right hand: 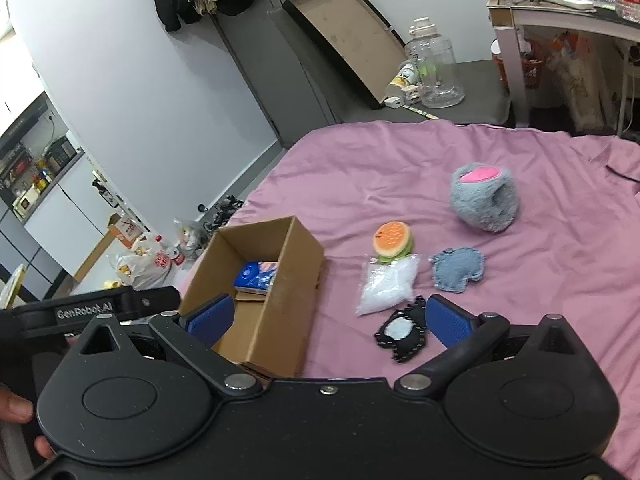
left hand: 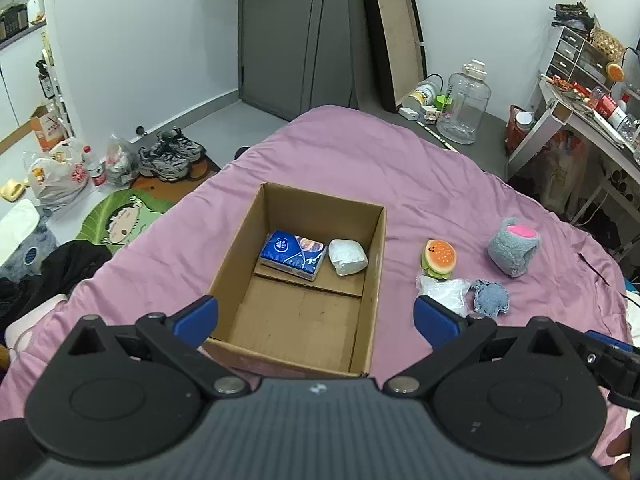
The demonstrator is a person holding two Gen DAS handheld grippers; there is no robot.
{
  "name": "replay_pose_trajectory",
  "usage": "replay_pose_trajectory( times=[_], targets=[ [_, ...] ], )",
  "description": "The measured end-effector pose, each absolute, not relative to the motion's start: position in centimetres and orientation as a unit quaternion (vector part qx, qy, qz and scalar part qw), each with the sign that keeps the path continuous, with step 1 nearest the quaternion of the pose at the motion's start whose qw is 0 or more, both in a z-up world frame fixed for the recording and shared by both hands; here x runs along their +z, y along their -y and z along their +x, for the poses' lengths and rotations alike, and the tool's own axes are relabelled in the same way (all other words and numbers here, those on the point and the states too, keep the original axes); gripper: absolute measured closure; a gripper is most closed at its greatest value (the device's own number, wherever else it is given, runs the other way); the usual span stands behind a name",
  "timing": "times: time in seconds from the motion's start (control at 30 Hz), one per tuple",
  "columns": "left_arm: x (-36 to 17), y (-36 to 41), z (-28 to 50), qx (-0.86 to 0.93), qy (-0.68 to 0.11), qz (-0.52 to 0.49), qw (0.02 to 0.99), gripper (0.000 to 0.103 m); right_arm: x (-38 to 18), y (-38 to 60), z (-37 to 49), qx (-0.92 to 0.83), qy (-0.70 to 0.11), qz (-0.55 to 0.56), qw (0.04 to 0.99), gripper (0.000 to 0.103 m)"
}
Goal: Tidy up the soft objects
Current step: 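Withdraw both tools from the box toward the remaining soft items, then grasp the black felt piece with the left tool while the right tool grasps the denim piece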
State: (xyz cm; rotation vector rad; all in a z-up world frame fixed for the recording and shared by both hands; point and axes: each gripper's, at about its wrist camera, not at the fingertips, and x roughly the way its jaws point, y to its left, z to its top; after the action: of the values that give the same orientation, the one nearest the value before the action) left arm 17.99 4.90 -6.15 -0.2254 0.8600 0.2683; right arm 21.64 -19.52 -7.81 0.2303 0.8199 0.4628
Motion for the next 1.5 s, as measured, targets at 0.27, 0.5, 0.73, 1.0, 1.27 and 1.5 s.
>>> replay_pose_trajectory(
  times=[0.27,0.5,0.73,1.0,1.27,1.5],
  targets=[
    [-5.8,-3.6,18.0,0.134,-0.421,-0.108,0.89,0.0,-8.5,22.3,22.4,0.205,-0.4,0.134,0.883,0.0],
    [-6.2,-1.6,18.7,0.113,-0.429,-0.105,0.89,0.0,-9.2,24.7,23.3,0.177,-0.405,0.158,0.883,0.0],
    [-7.2,0.7,19.9,0.092,-0.432,-0.101,0.891,0.0,-10.1,26.5,24.3,0.154,-0.41,0.179,0.881,0.0],
    [-8.6,3.0,21.2,0.067,-0.433,-0.106,0.893,0.001,-11.4,28.7,25.7,0.119,-0.413,0.214,0.877,0.0],
    [-10.3,4.8,22.6,0.065,-0.435,-0.113,0.891,0.008,-13.5,30.0,27.2,0.117,-0.426,0.252,0.861,0.002],
    [-12.7,6.5,24.2,0.068,-0.455,-0.118,0.88,0.015,-14.6,30.0,28.3,0.114,-0.432,0.248,0.86,0.006]
  ],
)
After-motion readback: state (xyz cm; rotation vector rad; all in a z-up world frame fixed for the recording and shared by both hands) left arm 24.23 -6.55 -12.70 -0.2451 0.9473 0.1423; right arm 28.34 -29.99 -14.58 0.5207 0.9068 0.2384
